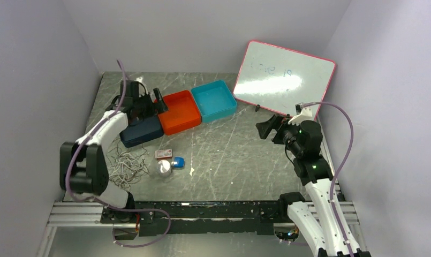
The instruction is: Untangle the cables
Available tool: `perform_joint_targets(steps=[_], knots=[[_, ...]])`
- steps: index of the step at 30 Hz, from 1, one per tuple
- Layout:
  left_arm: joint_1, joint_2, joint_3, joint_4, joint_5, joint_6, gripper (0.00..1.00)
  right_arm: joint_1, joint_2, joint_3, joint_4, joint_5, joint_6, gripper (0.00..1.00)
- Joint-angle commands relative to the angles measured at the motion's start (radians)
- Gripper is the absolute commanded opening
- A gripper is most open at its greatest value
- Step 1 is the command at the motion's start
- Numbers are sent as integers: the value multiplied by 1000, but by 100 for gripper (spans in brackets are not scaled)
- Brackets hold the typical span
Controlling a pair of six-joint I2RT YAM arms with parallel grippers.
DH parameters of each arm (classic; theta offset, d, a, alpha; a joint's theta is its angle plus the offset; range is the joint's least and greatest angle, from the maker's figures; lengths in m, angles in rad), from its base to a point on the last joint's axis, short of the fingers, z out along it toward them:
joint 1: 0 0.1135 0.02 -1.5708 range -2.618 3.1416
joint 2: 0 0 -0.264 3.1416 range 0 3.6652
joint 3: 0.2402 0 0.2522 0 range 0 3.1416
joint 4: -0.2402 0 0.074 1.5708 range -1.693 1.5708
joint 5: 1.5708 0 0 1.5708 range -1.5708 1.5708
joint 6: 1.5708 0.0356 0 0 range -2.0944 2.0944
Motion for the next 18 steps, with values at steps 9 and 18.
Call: perform_joint_targets(steps=[9,18], knots=[[13,-536,-54,-230,-441,-38,99,-11,56,36,-72,74,-34,98],[16,-721,-92,-529,-527,-125,99,23,115,31,2,-59,3,98]])
